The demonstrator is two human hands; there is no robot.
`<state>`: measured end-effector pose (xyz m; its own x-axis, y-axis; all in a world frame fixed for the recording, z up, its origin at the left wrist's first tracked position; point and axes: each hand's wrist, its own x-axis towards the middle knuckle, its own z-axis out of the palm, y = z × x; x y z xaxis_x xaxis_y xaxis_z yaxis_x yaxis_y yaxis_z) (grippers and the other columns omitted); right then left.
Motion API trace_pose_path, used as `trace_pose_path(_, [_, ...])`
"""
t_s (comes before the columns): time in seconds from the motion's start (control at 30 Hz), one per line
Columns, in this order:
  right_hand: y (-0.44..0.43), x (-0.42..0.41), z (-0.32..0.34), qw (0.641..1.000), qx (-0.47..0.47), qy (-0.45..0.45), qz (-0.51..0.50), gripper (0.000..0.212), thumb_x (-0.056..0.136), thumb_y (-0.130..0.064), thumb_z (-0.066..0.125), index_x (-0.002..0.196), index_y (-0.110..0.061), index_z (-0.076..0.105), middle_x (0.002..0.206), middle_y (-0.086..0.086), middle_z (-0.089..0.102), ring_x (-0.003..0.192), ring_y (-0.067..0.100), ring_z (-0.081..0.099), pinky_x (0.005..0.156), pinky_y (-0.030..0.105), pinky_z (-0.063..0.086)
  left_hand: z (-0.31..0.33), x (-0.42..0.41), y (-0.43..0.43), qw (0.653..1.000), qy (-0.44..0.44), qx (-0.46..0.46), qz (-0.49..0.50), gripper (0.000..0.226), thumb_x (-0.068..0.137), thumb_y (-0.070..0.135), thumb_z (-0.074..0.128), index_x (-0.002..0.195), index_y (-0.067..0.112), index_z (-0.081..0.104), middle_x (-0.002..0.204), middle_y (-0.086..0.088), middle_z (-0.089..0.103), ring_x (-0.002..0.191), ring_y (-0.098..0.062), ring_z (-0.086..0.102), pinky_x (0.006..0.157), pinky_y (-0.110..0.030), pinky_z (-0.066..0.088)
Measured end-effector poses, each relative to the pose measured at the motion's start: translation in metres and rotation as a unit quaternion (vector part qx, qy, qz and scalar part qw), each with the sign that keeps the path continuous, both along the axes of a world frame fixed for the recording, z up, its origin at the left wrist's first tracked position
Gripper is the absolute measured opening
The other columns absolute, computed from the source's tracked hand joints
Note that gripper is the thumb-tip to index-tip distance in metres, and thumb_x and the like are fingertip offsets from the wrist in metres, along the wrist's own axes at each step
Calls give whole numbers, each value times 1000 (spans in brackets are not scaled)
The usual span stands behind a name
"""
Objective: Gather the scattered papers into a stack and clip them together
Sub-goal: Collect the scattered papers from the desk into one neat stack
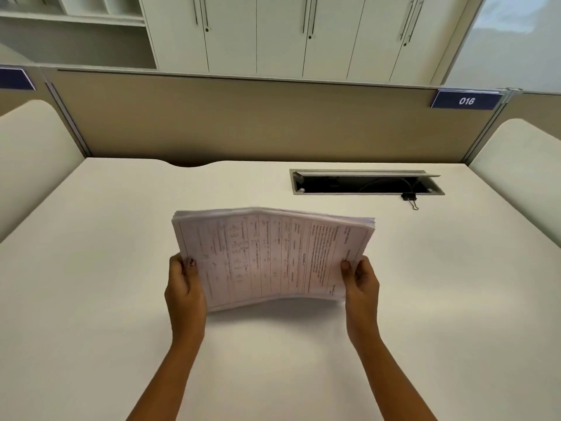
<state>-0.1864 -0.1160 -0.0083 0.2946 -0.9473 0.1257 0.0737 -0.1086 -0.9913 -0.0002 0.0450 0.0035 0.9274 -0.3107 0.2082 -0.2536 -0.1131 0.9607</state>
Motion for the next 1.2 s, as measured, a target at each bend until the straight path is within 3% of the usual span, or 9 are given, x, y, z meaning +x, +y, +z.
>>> trace_pose_path(0.1, [7, -1, -13, 999, 39, 0, 2, 12, 99, -14, 42, 103, -14, 53, 106, 4, 65, 98, 23, 63, 68, 18, 57, -15, -6, 1, 1000, 12, -2, -9, 24, 100, 22, 33, 117, 9, 45, 112, -2, 56, 95, -16, 56, 73, -28, 51])
trace_pose_path(0.3, [7, -2, -11, 999, 43, -19, -26, 16, 99, -11, 41, 100, -19, 55, 106, -1, 66, 96, 15, 64, 76, 20, 58, -15, -6, -2, 1000, -12, -17, 11, 16, 100, 20, 34, 109, 13, 46, 105, -1, 55, 89, -1, 55, 68, -20, 47])
trace_pose_path(0.57, [13, -8, -34, 997, 76, 34, 0, 32, 97, -2, 43, 108, -30, 55, 110, -11, 62, 103, 3, 57, 91, 26, 48, -32, -7, 0, 1000, 3, 8, -19, 23, 97, 16, 41, 118, 7, 45, 121, -9, 56, 103, -21, 53, 80, -22, 47])
trace_pose_path(0.7, [10, -11, -30, 995, 69, 69, 0, 31, 97, -3, 44, 101, -32, 55, 106, -11, 63, 101, 8, 59, 90, 30, 50, -32, -2, 6, 999, -23, 28, -21, 28, 93, 19, 51, 117, 6, 55, 111, -2, 61, 96, -20, 57, 77, -17, 49])
trace_pose_path(0.83, [1, -20, -26, 995, 64, 70, 7, 18, 95, -7, 49, 106, -17, 59, 107, 2, 68, 103, 25, 64, 89, 39, 55, -33, 7, 12, 998, -27, 46, -19, 20, 88, 23, 59, 99, 6, 66, 92, -8, 70, 76, -24, 64, 60, -9, 52])
trace_pose_path(0.9, [-3, -23, -18, 992, 120, 21, 20, 21, 93, -9, 55, 112, -13, 60, 109, 6, 70, 102, 27, 66, 88, 42, 55, -32, 10, 12, 999, 8, 42, -13, 19, 87, 23, 62, 98, 9, 68, 87, -5, 69, 73, -24, 63, 57, -16, 53])
trace_pose_path(1.03, [-1, -22, -2, 934, 290, -203, 44, 41, 87, -9, 61, 127, -7, 54, 120, 16, 66, 103, 26, 67, 80, 33, 59, -30, 8, 10, 993, 114, 2, -16, 27, 86, 21, 64, 110, 10, 66, 92, 0, 68, 84, -26, 65, 77, -34, 54])
trace_pose_path(1.1, [11, -15, 4, 914, 304, -262, 64, 43, 88, -7, 58, 131, -4, 51, 126, 18, 62, 110, 28, 64, 87, 35, 57, -32, 3, 7, 988, 150, -17, -18, 30, 85, 20, 65, 114, 10, 65, 99, -2, 68, 87, -24, 65, 78, -32, 54])
trace_pose_path(1.2, [38, 0, 6, 918, 287, -261, 77, 44, 91, -1, 52, 133, -11, 49, 128, 10, 62, 118, 25, 60, 98, 40, 49, -35, -15, -1, 978, 200, -52, -32, 25, 85, 16, 65, 110, 11, 66, 92, 1, 69, 80, -14, 66, 65, -21, 54])
